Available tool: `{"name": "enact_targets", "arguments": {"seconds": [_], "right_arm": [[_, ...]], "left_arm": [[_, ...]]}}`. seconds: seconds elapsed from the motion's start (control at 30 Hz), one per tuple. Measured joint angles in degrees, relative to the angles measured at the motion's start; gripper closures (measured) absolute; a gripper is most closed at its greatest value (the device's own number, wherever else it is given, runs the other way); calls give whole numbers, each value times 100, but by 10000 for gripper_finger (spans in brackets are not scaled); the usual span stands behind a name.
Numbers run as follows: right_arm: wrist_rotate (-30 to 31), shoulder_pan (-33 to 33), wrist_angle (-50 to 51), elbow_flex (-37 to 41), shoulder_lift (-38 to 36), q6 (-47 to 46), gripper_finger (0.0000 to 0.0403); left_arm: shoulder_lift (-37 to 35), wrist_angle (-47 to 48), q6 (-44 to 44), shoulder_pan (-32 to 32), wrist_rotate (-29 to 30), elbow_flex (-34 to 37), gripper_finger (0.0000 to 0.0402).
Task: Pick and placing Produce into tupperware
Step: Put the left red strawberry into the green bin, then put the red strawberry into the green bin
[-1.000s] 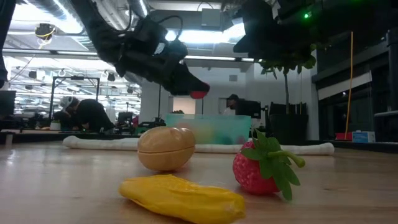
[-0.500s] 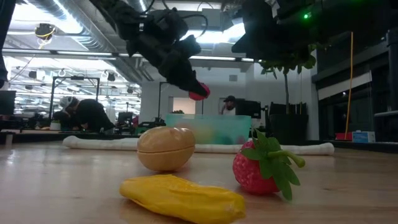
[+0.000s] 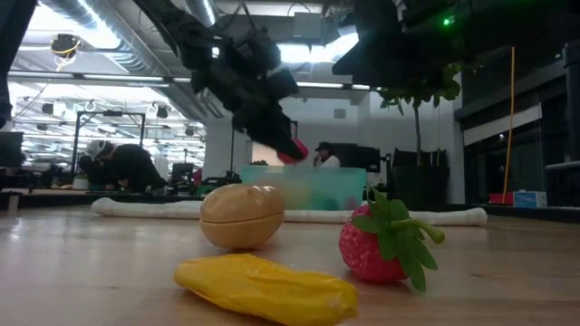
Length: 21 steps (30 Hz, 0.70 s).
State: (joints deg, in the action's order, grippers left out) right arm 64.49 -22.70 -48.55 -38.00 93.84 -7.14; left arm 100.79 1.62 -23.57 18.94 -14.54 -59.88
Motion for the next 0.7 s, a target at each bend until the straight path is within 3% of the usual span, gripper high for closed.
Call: {"name": "enact_targets", "arguments": {"seconds": [0.27,0.7], "right_arm": [[-2,0,50,0,0,33,180],[-2,0,132,0,0,35,180]], "left_arm": [[265,-117,-87,-59,-7,4,222],[222,-135,176,-137,26,4,183]]}}
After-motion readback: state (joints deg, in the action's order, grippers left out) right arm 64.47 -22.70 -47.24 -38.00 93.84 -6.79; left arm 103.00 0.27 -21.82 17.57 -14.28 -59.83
